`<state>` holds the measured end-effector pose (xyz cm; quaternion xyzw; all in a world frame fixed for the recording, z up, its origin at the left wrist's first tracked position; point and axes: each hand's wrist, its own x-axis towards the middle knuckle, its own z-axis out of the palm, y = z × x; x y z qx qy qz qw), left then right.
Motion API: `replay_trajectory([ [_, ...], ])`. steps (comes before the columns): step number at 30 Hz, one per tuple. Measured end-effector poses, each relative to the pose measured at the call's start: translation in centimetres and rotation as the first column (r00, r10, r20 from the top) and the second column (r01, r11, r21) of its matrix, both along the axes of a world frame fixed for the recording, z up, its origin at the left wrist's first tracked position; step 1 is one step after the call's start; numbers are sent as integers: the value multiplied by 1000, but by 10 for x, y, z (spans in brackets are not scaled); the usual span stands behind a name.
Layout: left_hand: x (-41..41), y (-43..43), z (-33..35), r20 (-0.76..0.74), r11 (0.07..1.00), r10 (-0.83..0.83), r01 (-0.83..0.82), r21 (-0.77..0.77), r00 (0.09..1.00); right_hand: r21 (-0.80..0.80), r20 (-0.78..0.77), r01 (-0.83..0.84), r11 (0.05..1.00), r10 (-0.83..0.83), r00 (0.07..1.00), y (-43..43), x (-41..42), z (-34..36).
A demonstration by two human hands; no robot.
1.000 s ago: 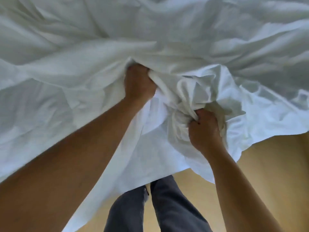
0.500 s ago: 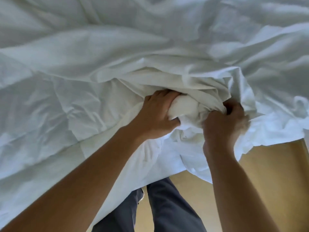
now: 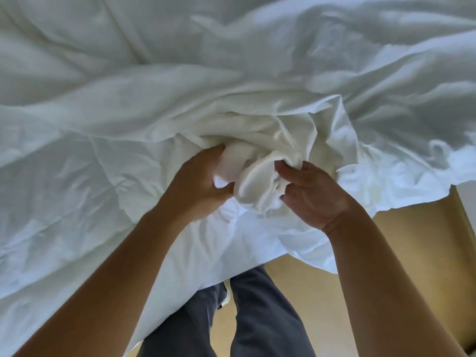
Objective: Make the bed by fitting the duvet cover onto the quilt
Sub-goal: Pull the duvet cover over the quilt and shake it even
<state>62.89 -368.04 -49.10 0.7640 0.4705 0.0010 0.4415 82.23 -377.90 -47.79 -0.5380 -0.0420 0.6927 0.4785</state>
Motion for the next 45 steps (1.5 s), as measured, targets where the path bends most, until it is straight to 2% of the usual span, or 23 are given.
replay_trajectory([
  [2, -15, -18, 24, 159, 979, 164, -180, 95, 974, -45, 208, 6, 999, 3, 978, 3, -14, 8],
  [4, -14, -29, 43, 255, 977, 207, -214, -1, 944, -152, 452, 30, 988, 42, 891, 5, -30, 16],
  [7, -3, -30, 51, 160, 979, 146, -119, -166, 976, -221, 537, 45, 974, 83, 839, 2, -46, 30],
  [10, -1, -26, 54, 148, 936, 233, -181, -301, 961, -231, 594, 103, 967, 57, 802, -4, -46, 39],
  [11, -3, -24, 56, 162, 920, 281, -218, -325, 946, -221, 673, 108, 969, 71, 736, -6, -47, 40],
  [14, -2, -18, 65, 141, 922, 313, -265, -282, 939, -227, 907, 90, 970, 177, 382, -9, -50, 35],
  [15, 1, -18, 68, 134, 928, 301, -258, -270, 944, -236, 921, 116, 965, 184, 343, -10, -52, 33],
  [16, 6, -19, 71, 143, 922, 321, -275, -273, 936, -246, 908, 146, 958, 175, 380, -9, -53, 32],
  [17, 11, -19, 75, 158, 897, 382, -324, -301, 910, -261, 868, 182, 948, 147, 474, -7, -51, 32],
  [19, 18, -18, 80, 153, 783, 563, -466, -412, 812, -268, 718, 207, 941, 52, 695, -1, -41, 31],
  [21, 17, -19, 81, 85, 634, 716, -595, -495, 693, -209, 458, 139, 968, -29, 889, 0, -24, 31],
  [23, 12, -21, 80, 6, 570, 766, -676, -466, 643, -167, 199, 16, 986, 17, 980, 0, -7, 33],
  [27, 23, -30, 83, -93, 703, 649, -642, -306, 755, -197, 93, -318, 927, 341, 936, 17, 24, 33],
  [29, 36, -33, 84, -111, 732, 640, -647, -213, 760, -169, 70, -409, 897, 424, 903, 28, 33, 34],
  [32, 53, -35, 92, -107, 646, 745, -752, -132, 659, -134, 11, -425, 895, 430, 903, 34, 42, 36],
  [35, 60, -42, 101, -122, 525, 836, -845, -99, 534, -171, -112, -324, 930, 309, 945, 35, 42, 38],
  [36, 62, -47, 104, -151, 474, 857, -868, -145, 493, -207, -154, -291, 934, 263, 953, 35, 42, 38],
  [38, 62, -57, 108, -214, 341, 872, -860, -380, 441, -249, -237, -247, 937, 188, 953, 35, 40, 41],
  [40, 56, -67, 106, -234, 182, 879, -746, -641, 416, -215, -308, -229, 949, 156, 938, 36, 41, 44],
  [41, 53, -70, 106, -211, 131, 893, -679, -722, 397, -172, -325, -252, 952, 187, 927, 37, 42, 45],
  [43, 50, -72, 102, -133, 122, 924, -608, -785, 358, -43, -239, -419, 907, 398, 886, 37, 45, 49],
  [45, 52, -70, 100, -79, 209, 922, -659, -722, 378, 22, 69, -642, 767, 639, 766, 38, 45, 52],
])
